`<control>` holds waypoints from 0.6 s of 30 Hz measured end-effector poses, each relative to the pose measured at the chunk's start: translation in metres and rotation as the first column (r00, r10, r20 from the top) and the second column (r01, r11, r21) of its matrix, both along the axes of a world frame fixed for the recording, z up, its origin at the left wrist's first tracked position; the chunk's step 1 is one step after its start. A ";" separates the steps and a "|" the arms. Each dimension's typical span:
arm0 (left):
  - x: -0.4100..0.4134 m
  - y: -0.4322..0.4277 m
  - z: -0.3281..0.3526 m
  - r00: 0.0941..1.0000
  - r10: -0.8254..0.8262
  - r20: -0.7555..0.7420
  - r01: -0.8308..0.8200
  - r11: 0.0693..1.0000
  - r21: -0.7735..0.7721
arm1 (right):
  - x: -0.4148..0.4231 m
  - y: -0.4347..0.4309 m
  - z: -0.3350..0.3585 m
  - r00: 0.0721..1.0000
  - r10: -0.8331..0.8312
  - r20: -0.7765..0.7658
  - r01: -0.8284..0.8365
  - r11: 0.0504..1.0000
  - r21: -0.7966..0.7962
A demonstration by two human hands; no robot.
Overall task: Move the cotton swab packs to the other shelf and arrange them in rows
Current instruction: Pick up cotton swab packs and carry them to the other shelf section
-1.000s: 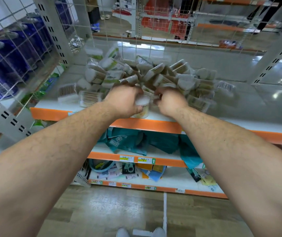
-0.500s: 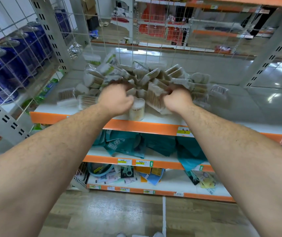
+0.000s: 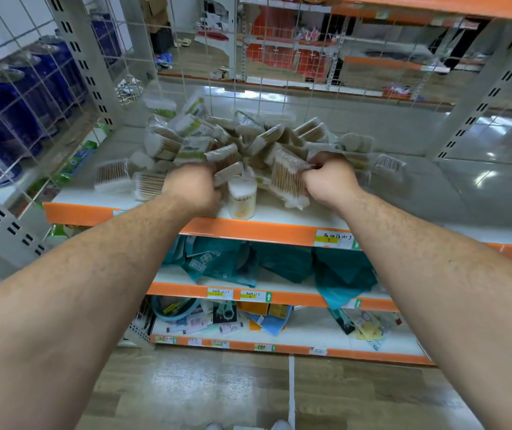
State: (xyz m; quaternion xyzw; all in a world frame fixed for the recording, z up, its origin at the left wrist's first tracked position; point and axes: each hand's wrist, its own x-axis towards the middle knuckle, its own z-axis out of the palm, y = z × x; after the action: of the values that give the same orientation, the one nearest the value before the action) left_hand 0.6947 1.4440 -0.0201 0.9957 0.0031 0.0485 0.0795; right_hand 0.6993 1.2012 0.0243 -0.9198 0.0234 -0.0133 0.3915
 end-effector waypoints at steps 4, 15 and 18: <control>0.000 0.003 0.004 1.000 -0.003 0.012 0.004 0.999 -0.042 | -0.002 -0.002 0.006 0.999 -0.015 0.038 0.016 1.000 -0.023; -0.001 0.007 0.005 0.985 -0.167 0.037 0.170 0.982 -0.086 | 0.001 -0.027 0.025 0.991 -0.018 0.132 0.013 0.999 0.044; -0.001 0.009 0.011 0.970 -0.243 0.031 0.244 0.969 -0.029 | -0.001 -0.026 0.020 0.983 0.012 0.185 -0.002 0.999 -0.053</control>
State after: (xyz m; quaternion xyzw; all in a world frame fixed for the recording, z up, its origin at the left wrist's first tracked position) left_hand 0.6934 1.4528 -0.0093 0.9863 -0.1193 0.0518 0.1012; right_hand 0.6981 1.1747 0.0441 -0.9246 -0.0166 -0.0981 0.3676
